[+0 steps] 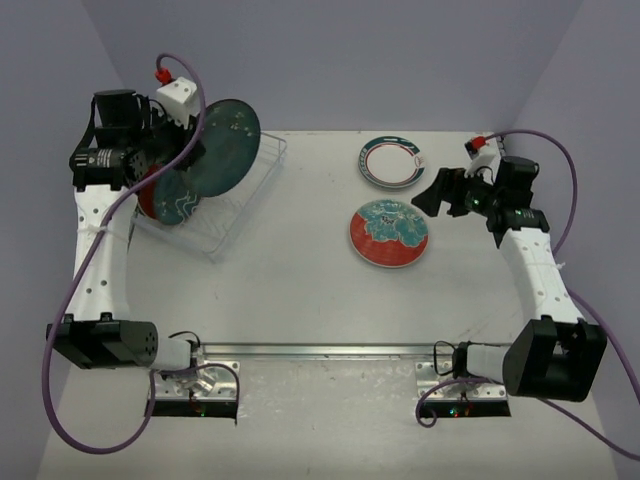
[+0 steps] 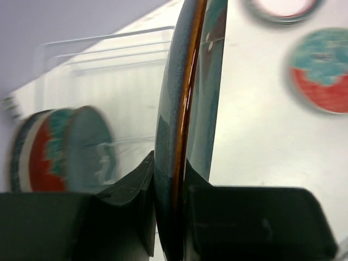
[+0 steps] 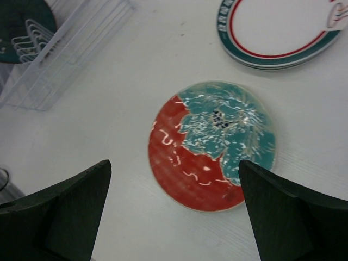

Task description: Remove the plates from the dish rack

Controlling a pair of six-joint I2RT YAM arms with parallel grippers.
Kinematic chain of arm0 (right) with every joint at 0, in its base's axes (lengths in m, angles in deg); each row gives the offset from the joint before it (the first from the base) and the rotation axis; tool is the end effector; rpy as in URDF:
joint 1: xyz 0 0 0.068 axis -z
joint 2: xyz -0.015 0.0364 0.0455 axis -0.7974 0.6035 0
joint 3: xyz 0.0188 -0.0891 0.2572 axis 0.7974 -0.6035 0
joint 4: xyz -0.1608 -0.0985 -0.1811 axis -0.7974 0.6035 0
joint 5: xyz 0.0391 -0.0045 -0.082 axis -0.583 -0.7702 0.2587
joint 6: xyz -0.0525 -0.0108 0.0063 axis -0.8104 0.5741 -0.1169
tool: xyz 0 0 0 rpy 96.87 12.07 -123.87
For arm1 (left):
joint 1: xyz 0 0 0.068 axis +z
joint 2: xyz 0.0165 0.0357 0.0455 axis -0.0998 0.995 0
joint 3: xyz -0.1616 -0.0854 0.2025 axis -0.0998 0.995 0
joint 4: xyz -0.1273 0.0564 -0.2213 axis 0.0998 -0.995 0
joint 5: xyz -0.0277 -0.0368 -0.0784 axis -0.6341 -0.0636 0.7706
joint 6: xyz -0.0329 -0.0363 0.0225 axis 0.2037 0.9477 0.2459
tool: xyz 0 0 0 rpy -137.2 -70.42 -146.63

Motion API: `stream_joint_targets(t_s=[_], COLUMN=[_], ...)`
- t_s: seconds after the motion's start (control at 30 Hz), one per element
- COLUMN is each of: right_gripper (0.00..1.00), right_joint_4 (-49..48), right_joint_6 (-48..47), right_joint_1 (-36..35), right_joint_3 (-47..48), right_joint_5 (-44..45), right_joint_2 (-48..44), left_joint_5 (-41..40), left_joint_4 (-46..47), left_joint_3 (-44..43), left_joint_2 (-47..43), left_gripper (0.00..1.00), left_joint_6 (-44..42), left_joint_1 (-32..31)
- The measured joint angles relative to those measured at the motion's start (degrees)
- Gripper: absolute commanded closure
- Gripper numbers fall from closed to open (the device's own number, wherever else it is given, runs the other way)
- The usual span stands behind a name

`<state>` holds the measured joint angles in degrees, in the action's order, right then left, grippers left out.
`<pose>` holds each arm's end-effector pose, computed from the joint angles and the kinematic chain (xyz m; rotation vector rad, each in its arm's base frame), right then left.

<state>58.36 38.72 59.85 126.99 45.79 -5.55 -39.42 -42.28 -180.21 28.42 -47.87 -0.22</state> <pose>0.2763 -0.0120 0.3043 -0.0584 2.0674 0.7294 0.2696 0.0092 0.4558 0.6094 1.9546 -0.1930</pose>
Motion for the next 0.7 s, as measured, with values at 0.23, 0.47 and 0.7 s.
stream_joint_targets(t_s=[0.23,0.47,0.7], right_gripper=[0.09,0.17,0.48], right_joint_4=[-0.43,-1.30,-3.01], right_joint_6=[2.13,6.74,11.92], right_joint_1=[-15.93,-24.89,-29.36], right_joint_3=[0.53,4.40,8.75], right_joint_5=[-4.97,-9.02,-9.53], right_joint_2=[0.99,5.84,12.29], left_joint_5=[20.08,22.20,23.45], left_joint_4=[2.40,6.23,9.89], left_joint_3=[13.09,21.85,22.24], left_joint_2=[-3.84,-3.84,-4.08], left_gripper=[1.00,1.00,1.00], left_joint_6=[12.46,18.89,20.33], left_joint_1=[-5.59,-13.63,-13.78])
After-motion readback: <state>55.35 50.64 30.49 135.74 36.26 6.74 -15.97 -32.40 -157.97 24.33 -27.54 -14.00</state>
